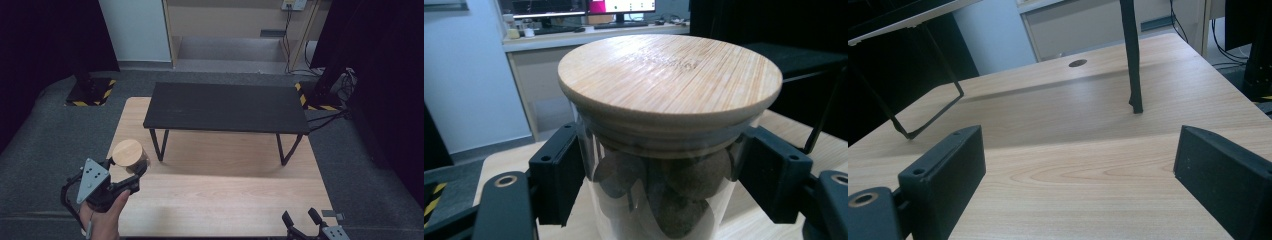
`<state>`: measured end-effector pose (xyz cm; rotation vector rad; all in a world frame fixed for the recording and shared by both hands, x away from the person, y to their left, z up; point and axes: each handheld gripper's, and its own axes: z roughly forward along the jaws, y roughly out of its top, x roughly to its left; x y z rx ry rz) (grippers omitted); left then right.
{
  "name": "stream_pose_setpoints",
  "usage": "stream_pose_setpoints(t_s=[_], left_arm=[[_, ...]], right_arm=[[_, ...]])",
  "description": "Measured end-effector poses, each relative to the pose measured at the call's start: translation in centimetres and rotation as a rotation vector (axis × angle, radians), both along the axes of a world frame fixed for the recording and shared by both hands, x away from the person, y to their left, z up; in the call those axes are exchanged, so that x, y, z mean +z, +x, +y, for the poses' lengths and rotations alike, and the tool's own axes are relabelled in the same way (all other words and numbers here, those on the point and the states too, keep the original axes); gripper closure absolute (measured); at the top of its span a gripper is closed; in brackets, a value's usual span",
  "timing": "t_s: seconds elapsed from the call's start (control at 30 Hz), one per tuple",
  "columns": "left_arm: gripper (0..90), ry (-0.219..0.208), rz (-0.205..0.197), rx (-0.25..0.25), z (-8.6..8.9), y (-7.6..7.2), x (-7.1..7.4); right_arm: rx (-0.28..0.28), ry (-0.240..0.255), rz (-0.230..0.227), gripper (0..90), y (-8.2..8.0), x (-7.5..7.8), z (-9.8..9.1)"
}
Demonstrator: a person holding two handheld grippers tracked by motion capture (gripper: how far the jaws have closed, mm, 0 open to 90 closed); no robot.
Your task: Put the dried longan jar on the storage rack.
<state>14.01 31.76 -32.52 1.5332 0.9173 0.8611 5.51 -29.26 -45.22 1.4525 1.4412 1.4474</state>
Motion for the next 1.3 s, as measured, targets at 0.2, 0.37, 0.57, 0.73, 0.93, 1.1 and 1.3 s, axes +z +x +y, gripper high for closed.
stream_pose_setpoints(t_s=[0.2,0.37,0.57,0.73,0.93,1.1,1.3], left_arm=[[24.5,0.024,-0.028,-0.014,-0.7,1.5,2.1],[24.5,0.046,-0.054,-0.029,-1.4,2.7,3.5],[24.5,0.046,-0.062,-0.049,-2.2,4.8,5.0],[24.5,0.049,-0.069,-0.04,-2.8,6.8,5.7],[24.5,0.036,-0.045,-0.038,-2.9,9.3,6.0],[24.5,0.031,-0.04,-0.019,-3.4,11.5,5.7],[24.5,0.03,-0.021,0.007,-3.7,14.3,4.9]], right_arm=[[0.001,-0.004,-0.006,6.4,-0.1,0.2,0.0],[-0.004,-0.001,-0.005,6.4,-0.2,0.3,0.0],[-0.015,-0.002,-0.015,6.4,-0.4,0.5,-0.2],[-0.026,-0.002,-0.02,6.4,-0.6,0.6,-0.5],[-0.052,-0.002,-0.02,6.5,-1.1,0.6,-1.0],[-0.065,-0.001,-0.02,6.5,-1.3,0.7,-1.4],[-0.079,0.005,-0.019,6.5,-1.3,0.6,-1.7]])
